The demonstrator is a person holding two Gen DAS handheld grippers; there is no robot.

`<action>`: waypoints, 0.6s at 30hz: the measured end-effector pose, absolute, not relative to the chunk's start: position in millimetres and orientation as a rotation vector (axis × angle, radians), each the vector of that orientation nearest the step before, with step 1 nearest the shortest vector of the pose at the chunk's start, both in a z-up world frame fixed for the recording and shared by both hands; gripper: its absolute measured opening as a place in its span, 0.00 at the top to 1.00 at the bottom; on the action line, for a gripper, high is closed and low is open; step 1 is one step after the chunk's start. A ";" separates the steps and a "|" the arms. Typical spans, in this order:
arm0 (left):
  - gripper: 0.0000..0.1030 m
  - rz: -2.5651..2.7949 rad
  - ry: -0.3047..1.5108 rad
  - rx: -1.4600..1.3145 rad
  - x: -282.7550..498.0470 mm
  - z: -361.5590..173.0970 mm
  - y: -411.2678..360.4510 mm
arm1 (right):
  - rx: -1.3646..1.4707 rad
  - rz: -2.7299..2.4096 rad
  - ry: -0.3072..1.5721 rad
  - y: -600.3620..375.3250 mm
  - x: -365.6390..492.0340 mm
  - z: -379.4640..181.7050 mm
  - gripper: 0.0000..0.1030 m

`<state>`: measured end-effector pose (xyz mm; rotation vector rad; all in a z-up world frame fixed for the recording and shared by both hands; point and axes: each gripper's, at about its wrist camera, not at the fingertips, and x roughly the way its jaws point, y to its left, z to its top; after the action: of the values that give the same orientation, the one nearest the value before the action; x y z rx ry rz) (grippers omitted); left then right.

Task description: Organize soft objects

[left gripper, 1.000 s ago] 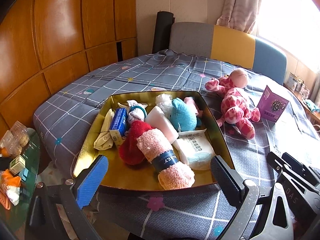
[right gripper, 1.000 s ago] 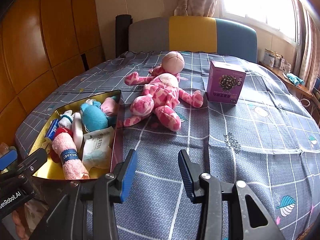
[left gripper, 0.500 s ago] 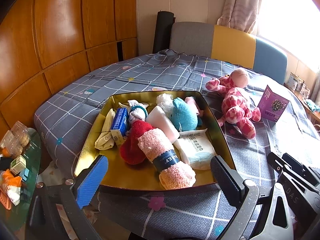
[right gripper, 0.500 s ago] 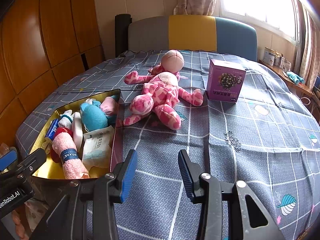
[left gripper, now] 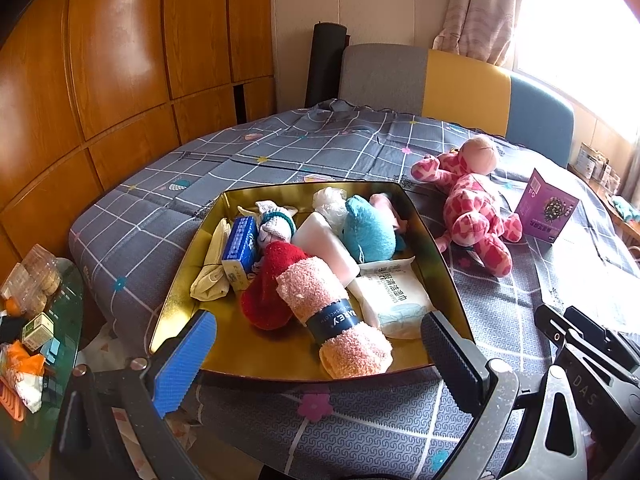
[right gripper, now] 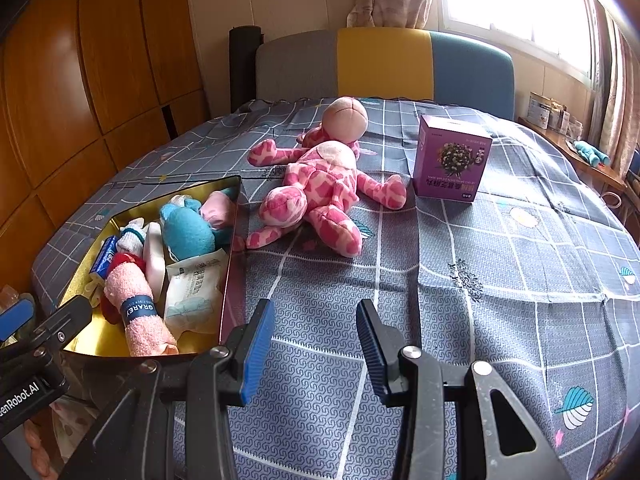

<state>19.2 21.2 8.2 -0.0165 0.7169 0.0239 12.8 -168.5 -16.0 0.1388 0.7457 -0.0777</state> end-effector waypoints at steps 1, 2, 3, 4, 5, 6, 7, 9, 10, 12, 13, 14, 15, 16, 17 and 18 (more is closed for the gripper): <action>0.00 0.023 0.717 -0.017 19.0 8.1 21.2 | 0.139 -0.078 0.746 -168.4 12.6 -16.1 0.59; 0.00 0.023 0.716 -0.016 18.8 8.0 21.2 | 0.139 -0.077 0.746 -168.5 12.9 -16.1 0.59; 0.00 0.023 0.716 -0.015 18.8 7.9 21.3 | 0.139 -0.077 0.746 -168.4 13.0 -16.1 0.59; 0.00 0.023 0.718 -0.016 18.9 7.9 21.2 | 0.140 -0.077 0.747 -168.6 13.2 -16.3 0.59; 0.00 0.022 0.719 -0.018 18.9 7.7 21.4 | 0.140 -0.077 0.748 -168.7 12.9 -16.5 0.59; 0.00 0.022 0.720 -0.018 18.8 7.6 21.5 | 0.141 -0.077 0.748 -168.7 12.8 -17.0 0.59; 0.00 0.024 0.721 -0.017 18.8 7.4 21.5 | 0.141 -0.077 0.748 -168.7 13.1 -17.1 0.59; 0.00 0.023 0.723 -0.017 18.8 7.1 21.5 | 0.141 -0.077 0.750 -168.8 12.9 -17.8 0.59; 0.00 0.023 0.723 -0.017 19.0 6.9 21.2 | 0.141 -0.078 0.749 -169.0 13.4 -17.9 0.59; 0.00 0.022 0.724 -0.015 19.2 6.7 20.9 | 0.142 -0.077 0.750 -169.0 13.3 -18.1 0.59; 0.00 0.022 0.725 -0.014 19.4 6.4 20.7 | 0.141 -0.077 0.750 -169.0 13.3 -17.9 0.59; 0.00 0.021 0.726 -0.015 19.6 6.2 20.6 | 0.141 -0.077 0.750 -169.0 13.3 -17.9 0.59; 0.00 0.021 0.728 -0.016 19.8 6.0 20.5 | 0.141 -0.077 0.750 -169.0 13.2 -18.2 0.59; 0.00 0.021 0.728 -0.016 19.7 5.8 20.5 | 0.141 -0.077 0.751 -169.0 13.1 -18.4 0.59; 0.00 0.022 0.729 -0.016 19.8 5.7 20.5 | 0.141 -0.077 0.750 -169.1 13.3 -18.5 0.59; 0.00 0.021 0.729 -0.016 19.9 5.8 20.5 | 0.141 -0.077 0.750 -169.2 13.2 -18.6 0.59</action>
<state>19.9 20.5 5.8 -0.0159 0.7295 0.0207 13.2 -169.2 -18.6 0.1414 0.7504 -0.0774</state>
